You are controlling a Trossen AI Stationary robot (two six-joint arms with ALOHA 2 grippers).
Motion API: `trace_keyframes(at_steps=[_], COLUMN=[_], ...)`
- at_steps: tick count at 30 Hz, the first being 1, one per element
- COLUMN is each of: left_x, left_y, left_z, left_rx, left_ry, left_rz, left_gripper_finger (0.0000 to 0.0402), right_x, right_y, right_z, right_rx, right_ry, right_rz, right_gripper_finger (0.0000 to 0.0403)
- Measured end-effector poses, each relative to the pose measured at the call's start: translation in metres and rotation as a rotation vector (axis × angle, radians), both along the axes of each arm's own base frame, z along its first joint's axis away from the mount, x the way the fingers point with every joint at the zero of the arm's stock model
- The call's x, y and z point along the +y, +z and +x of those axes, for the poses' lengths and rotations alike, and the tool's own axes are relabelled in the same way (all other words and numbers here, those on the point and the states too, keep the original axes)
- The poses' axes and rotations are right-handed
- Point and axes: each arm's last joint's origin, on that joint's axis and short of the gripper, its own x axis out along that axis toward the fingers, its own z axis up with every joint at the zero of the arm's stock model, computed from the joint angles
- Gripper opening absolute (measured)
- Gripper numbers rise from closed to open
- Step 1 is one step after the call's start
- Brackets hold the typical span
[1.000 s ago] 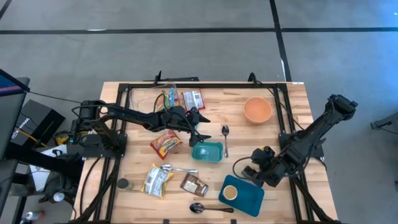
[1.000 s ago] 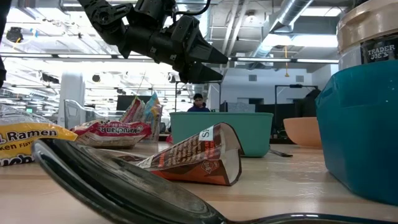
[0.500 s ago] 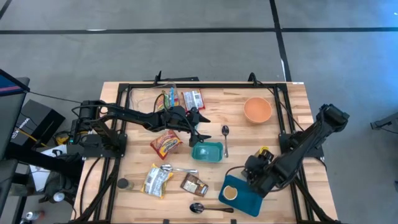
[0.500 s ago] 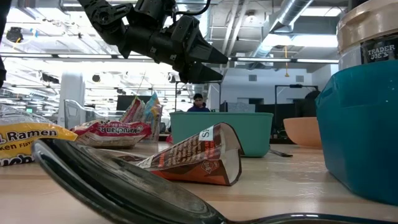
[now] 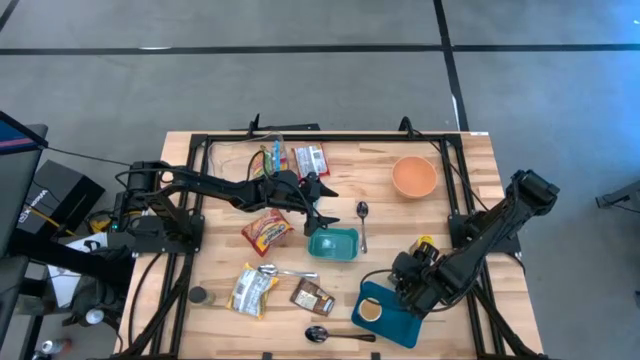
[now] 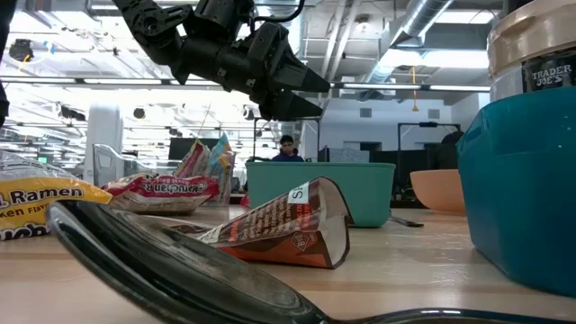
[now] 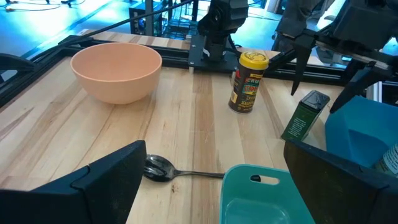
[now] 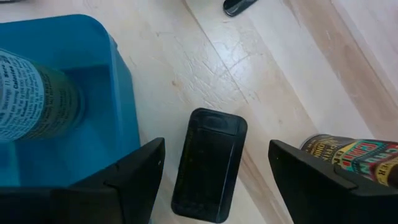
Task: Pick & Place Food Item
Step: Put the black seasoning can into the blue bin
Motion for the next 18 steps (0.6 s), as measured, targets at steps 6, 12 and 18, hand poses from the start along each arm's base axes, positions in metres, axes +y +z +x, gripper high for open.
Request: trace_keyframes(at_steps=[6,12,18], left_x=[0.0001,0.0000,0.0000], left_y=[0.0000,0.0000,0.0000], left_z=[0.0000,0.0000,0.0000], left_rx=[0.000,0.000,0.000], left_ry=[0.000,0.000,0.000], left_rz=[0.000,0.000,0.000], left_gripper_finger=[0.0374,0.0374,0.0374], right_x=[-0.0008,-0.0008,-0.0011], right_y=[-0.0054,-0.0054,-0.0078], right_z=[-0.0011,-0.0011,-0.0012], right_rx=[0.004,0.005,-0.004], right_ry=[0.004,0.008,0.007], right_rz=[0.006,0.004,0.006], right_gripper_finger=[0.0281,0.0281,0.0281])
